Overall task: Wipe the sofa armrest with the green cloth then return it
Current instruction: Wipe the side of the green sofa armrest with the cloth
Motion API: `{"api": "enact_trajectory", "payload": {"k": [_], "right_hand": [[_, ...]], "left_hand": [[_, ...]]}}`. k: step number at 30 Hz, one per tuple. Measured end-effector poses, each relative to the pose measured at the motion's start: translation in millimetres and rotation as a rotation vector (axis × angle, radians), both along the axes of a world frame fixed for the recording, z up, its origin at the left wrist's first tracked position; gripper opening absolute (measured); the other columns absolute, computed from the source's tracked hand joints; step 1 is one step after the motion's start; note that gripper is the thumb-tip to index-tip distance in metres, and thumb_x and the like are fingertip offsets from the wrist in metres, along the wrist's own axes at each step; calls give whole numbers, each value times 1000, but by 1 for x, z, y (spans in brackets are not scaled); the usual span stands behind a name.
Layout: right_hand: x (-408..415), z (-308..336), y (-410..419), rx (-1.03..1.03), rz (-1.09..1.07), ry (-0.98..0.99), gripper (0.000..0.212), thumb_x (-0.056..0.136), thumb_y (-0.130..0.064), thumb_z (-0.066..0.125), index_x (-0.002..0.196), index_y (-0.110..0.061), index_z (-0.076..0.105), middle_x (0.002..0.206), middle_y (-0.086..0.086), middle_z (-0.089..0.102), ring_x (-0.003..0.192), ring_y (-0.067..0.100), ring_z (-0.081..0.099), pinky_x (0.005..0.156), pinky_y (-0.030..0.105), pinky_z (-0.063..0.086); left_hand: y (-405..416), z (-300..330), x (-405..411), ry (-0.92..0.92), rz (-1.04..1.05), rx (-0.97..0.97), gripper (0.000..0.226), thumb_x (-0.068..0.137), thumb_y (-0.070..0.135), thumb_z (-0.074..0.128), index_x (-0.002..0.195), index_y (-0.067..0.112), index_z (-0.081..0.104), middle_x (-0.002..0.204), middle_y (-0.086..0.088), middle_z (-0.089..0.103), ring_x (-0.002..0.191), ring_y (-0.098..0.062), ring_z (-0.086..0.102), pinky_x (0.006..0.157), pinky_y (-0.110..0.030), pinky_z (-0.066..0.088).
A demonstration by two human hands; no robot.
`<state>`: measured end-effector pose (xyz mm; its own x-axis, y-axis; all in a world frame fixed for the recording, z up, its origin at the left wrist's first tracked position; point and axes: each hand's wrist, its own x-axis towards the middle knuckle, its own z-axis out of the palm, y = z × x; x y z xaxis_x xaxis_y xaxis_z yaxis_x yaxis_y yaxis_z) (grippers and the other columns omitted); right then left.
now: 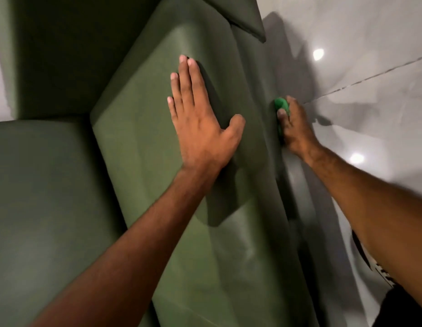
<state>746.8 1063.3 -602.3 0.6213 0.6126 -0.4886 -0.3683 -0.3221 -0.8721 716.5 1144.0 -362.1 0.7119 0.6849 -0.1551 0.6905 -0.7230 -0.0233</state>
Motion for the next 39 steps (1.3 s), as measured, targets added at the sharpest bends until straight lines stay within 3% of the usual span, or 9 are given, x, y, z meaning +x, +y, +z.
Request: {"api": "enact_trajectory", "payload": {"k": [3,10,13,15,19,22,30,35,39], "right_hand": [[-11,10,-8,-34,-63,52,41,101,-25,42,140,-10,42,137,21,47,128,32,46,104,24,31],[-11,38,-5,-20,-73,-20,45,100,-32,41,139,-11,43,138,17,48,128,28,48,112,39,36],[11,29,19,54,-78,-98,45,100,-29,42,138,-8,44,138,19,48,126,21,46,109,24,33],[25,12,36,43,-97,-30,44,99,-32,42,138,-11,45,139,17,48,123,18,47,101,14,35],[31,-19,40,-30,-99,157,42,96,-40,40,127,-13,49,124,15,59,108,22,55,97,36,47],[18,-7,29,-19,-113,109,49,93,-50,41,126,-16,50,123,17,57,111,28,56,101,49,45],[52,46,64,51,-86,-142,48,99,-35,43,139,-10,46,140,16,51,130,25,48,112,30,35],[62,16,67,-32,-79,86,59,92,-51,39,135,-13,49,133,18,55,123,29,53,108,40,41],[41,38,39,-97,-21,133,45,101,-28,43,139,-5,44,139,23,49,129,32,48,106,21,31]], "left_hand": [[-1,1,2,-1,7,-1,108,73,39,64,160,9,8,170,-7,3,157,-28,0,126,-55,6],[9,10,4,79,-38,-26,113,75,49,66,160,11,3,170,-7,-2,157,-27,-4,126,-53,3],[34,11,8,82,-141,-42,115,77,62,64,160,8,6,170,-11,1,157,-30,-2,125,-56,4],[51,9,13,38,-190,-58,111,81,65,58,159,4,9,169,-17,5,157,-34,1,124,-59,5],[64,5,17,-16,-228,-56,104,85,58,58,158,1,11,168,-19,7,156,-35,2,124,-60,5],[59,3,21,-41,-187,-31,104,82,51,63,159,2,13,168,-17,8,157,-34,3,125,-57,6],[53,2,27,-21,-171,5,107,76,51,64,158,1,15,168,-17,13,156,-34,7,124,-58,10],[54,2,30,8,-154,-9,106,77,57,53,158,0,15,168,-18,12,157,-34,6,124,-56,9],[52,6,29,43,-140,-27,103,81,59,49,157,-1,14,167,-19,11,157,-35,4,124,-56,9]]}}
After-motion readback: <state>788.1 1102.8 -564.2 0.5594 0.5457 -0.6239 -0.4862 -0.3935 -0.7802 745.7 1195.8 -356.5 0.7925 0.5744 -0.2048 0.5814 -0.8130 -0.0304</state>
